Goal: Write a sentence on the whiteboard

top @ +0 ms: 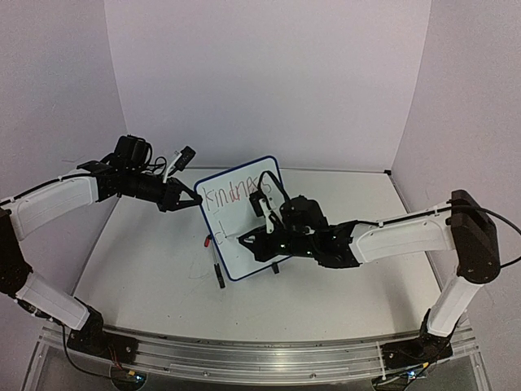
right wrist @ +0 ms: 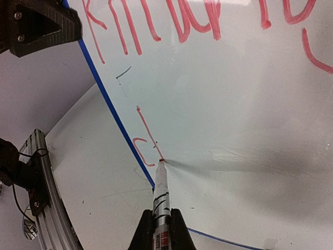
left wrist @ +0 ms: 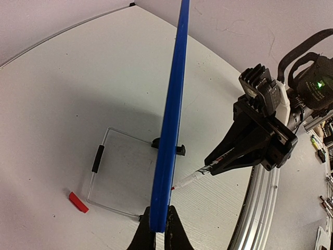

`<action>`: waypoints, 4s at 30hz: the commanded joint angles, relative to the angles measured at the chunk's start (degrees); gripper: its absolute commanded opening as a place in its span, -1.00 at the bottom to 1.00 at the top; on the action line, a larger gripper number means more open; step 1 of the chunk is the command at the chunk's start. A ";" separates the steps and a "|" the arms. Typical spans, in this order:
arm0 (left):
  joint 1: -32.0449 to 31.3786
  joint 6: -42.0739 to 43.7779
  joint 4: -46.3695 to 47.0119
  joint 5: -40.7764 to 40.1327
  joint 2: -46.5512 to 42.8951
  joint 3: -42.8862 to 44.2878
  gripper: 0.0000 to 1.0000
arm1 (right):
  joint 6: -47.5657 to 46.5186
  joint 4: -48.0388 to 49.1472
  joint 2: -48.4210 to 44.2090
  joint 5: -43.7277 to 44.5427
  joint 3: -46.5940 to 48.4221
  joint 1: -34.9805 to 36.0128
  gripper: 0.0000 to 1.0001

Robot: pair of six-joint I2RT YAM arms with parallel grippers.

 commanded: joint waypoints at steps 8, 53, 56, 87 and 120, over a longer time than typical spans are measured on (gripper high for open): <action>-0.51 1.82 -3.13 -2.40 0.36 -0.19 -1.00 | 0.80 0.13 -0.64 0.10 -0.85 -0.31 -1.00; -0.50 1.79 -3.02 -2.12 0.63 -0.15 -1.00 | 0.19 6.26 -3.39 6.16 -1.34 -0.28 -1.00; -0.52 1.83 -3.02 -2.14 0.54 -0.18 -1.00 | 0.54 6.10 -3.47 6.58 -2.09 -0.31 -1.00; -0.52 1.93 -3.03 -2.40 -0.09 -0.31 -1.00 | 0.72 5.24 -9.91 -1.13 -6.67 -0.27 -1.00; -0.52 2.17 -3.52 -3.37 0.70 -0.23 -1.00 | -3.79 2.97 -6.73 -19.43 -2.90 -9.28 -1.00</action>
